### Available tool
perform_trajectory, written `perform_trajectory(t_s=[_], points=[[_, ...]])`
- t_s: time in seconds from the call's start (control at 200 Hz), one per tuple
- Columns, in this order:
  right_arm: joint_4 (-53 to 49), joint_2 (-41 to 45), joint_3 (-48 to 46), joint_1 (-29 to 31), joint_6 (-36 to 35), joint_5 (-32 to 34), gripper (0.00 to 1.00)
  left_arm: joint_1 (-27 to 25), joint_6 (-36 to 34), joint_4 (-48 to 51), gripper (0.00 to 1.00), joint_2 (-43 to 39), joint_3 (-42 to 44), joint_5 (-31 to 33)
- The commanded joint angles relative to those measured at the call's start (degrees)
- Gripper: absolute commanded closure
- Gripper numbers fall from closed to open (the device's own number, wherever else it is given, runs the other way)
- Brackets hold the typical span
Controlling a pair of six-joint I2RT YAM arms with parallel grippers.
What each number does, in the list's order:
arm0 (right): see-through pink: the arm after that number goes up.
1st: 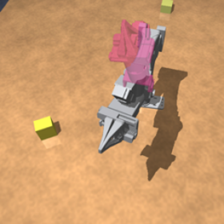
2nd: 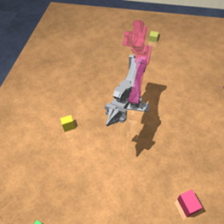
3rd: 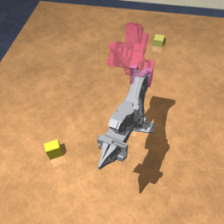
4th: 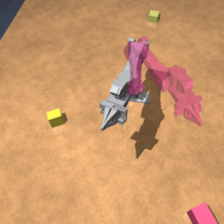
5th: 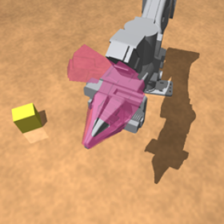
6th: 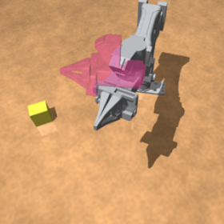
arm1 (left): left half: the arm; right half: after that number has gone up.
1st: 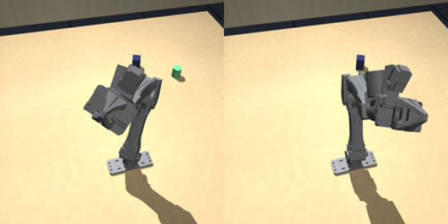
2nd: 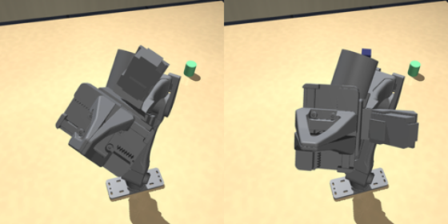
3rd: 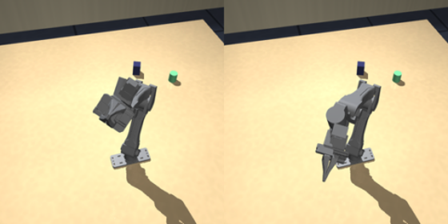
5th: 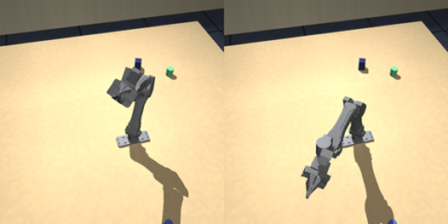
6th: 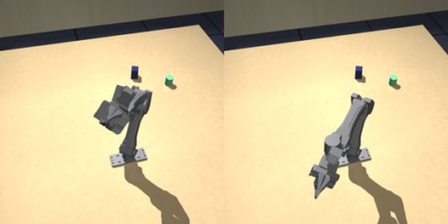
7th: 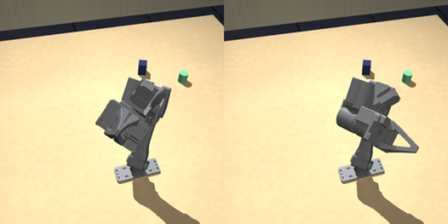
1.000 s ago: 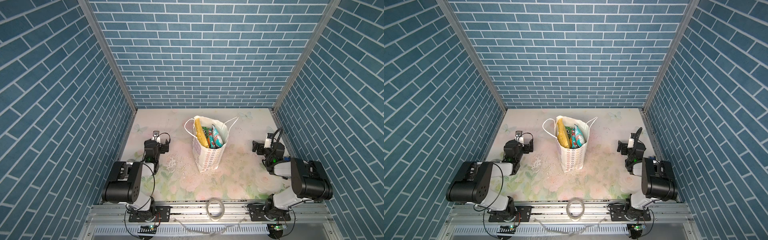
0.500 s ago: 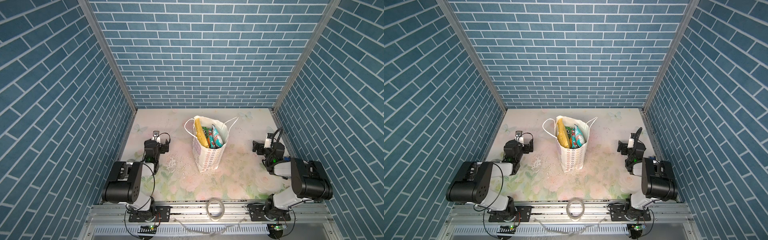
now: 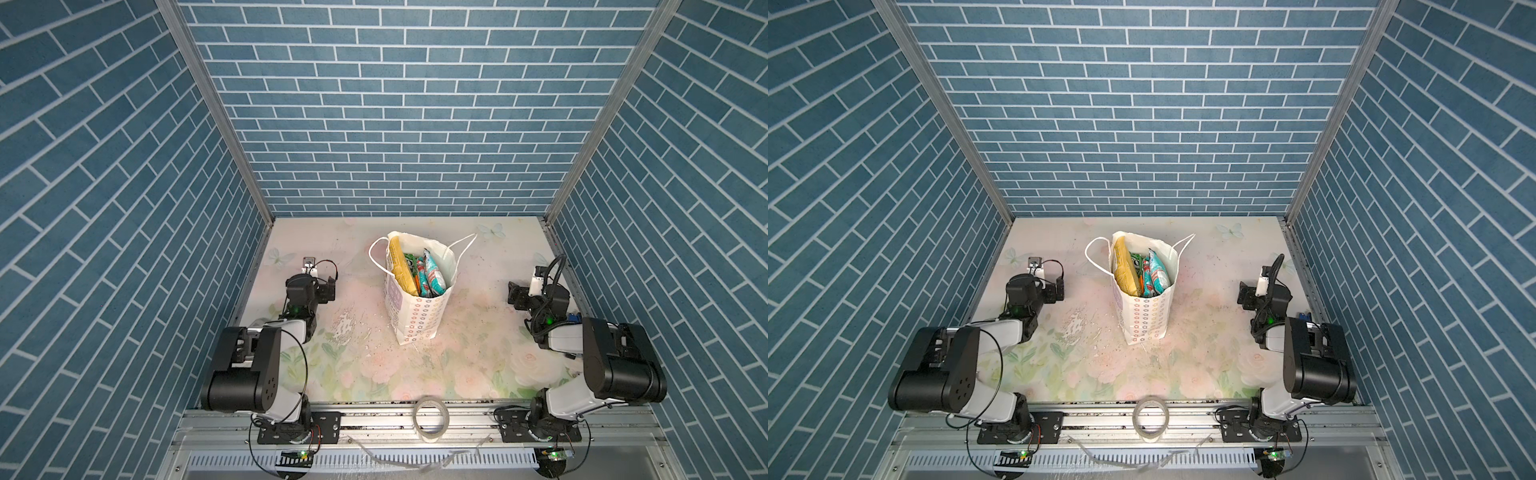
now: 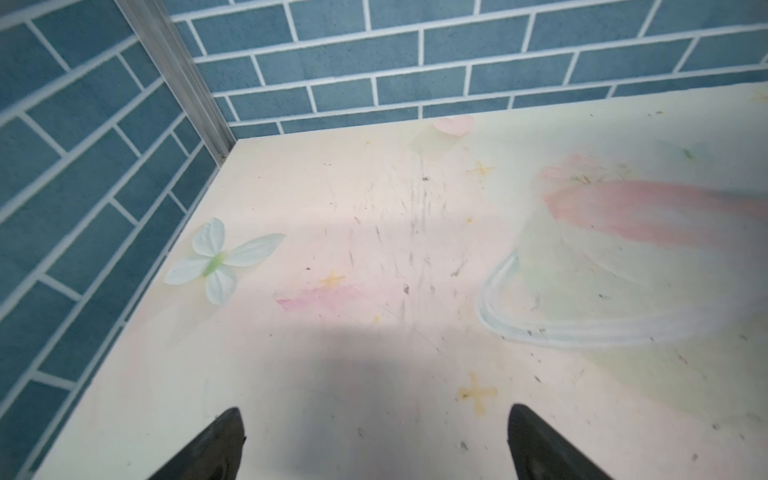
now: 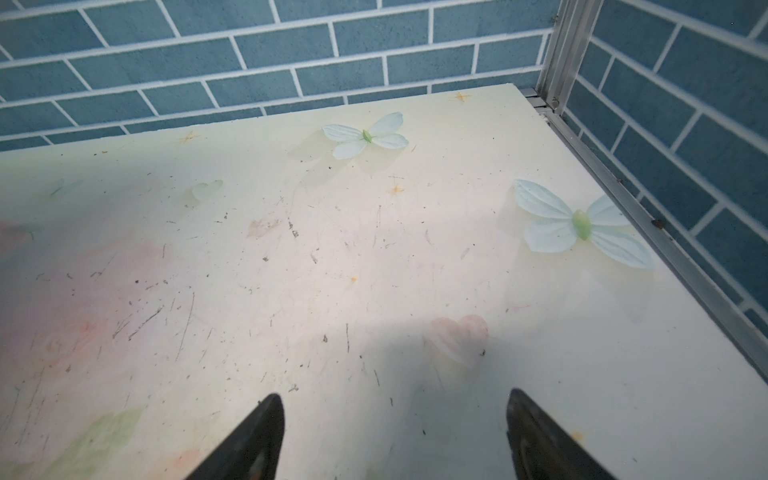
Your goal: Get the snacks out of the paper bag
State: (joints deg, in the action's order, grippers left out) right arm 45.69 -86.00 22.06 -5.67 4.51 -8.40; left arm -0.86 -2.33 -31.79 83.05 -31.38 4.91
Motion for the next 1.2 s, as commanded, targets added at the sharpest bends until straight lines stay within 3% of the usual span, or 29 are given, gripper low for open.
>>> perform_trajectory(t_s=[0.0,0.155,0.3,0.505,0.7,0.895,1.025,1.195], points=[[-11.0,7.6,4.7,0.0,1.2,5.7,0.18,0.5,1.4,13.4,0.01,-5.4,-7.0,0.7],[-31.8,18.0,13.4,-0.2,4.2,7.1,0.22,0.5,2.3,31.3,0.00,-11.3,-19.0,-3.6],[-54.3,22.9,25.0,-0.2,9.9,0.6,0.28,0.4,4.5,47.5,0.00,-17.8,-28.9,-7.8],[-71.5,30.1,33.4,0.3,13.0,-6.0,0.28,0.3,9.2,65.2,0.00,-25.2,-38.6,-15.6],[-85.4,34.5,42.9,2.1,11.7,-7.8,0.25,0.1,15.7,77.6,0.00,-27.7,-43.5,-12.9],[-96.2,32.5,55.2,12.2,11.6,-5.8,0.29,-5.1,16.4,86.3,0.00,-28.0,-49.4,-7.7],[-101.6,27.4,64.4,19.4,14.3,-4.3,0.39,-8.6,17.6,90.5,0.00,-26.7,-53.7,-5.3],[-105.0,20.1,73.1,35.1,16.3,4.5,0.47,-13.4,18.6,94.3,0.01,-24.1,-59.5,-3.0]])
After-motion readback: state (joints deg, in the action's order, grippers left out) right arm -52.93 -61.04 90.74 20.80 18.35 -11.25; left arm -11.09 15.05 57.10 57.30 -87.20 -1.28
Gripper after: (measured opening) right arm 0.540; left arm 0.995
